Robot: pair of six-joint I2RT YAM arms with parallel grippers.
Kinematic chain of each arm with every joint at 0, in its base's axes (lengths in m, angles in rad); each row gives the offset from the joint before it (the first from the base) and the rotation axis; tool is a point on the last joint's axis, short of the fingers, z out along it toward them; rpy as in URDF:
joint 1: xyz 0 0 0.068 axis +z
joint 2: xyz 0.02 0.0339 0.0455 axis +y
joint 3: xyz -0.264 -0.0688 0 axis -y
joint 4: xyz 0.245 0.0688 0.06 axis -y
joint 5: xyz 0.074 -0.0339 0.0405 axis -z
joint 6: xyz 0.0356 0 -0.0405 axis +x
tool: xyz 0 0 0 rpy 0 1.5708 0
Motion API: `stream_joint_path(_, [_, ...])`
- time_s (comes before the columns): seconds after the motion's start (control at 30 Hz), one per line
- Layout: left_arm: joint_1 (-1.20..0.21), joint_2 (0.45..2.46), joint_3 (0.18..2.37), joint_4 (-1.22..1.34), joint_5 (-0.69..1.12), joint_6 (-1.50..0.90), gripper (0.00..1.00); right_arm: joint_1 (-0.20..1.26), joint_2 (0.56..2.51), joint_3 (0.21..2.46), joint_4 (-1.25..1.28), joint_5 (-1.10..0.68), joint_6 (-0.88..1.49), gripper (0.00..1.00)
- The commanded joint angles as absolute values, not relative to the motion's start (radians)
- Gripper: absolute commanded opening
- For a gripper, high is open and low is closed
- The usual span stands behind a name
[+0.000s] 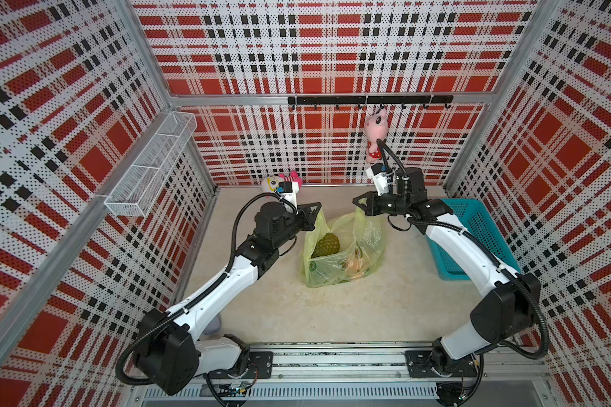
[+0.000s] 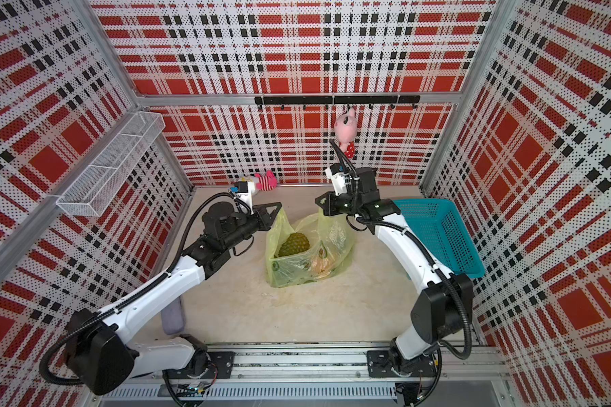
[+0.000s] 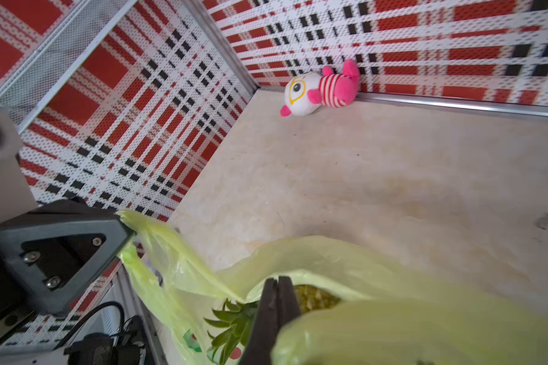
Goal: Place the pineapple into a plastic bag & tie a knot
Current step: Adjust the plastic bag at the center of the board.
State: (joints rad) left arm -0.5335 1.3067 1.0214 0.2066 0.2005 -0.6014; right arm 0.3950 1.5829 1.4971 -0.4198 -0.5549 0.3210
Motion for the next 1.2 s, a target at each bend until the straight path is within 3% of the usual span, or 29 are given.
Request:
stream_joint_path(0.0, [-0.561,1.336,1.071,0.338,0.169,-0.634,0.0,0.424,1.579,1.519,-0.377,-0.648,0.28,0.0])
stream_joint_path(0.23, [-0.563,1.392,1.104,0.39,0.153,-0.65,0.0,0.426,1.53,1.466,-0.385,-0.773,0.231,0.0])
stream_joint_path(0.47, [-0.555,1.435,1.144,0.387,0.132,-0.629,0.0,0.439,1.512,1.457,-0.458,-0.78,0.156,0.0])
stream_joint_path(0.7, [-0.519,1.339,1.189,0.36,0.025,-0.568,0.0,0.42,1.595,1.763,-0.523,-0.564,0.175,0.0])
stream_joint_path(0.9, [-0.492,1.225,1.189,0.293,-0.015,-0.522,0.0,0.397,1.688,1.974,-0.537,-0.621,0.209,0.0])
stream_joint_path(1.17, [-0.495,1.203,1.088,0.292,0.039,-0.556,0.0,0.422,1.632,1.792,-0.488,-0.704,0.224,0.0])
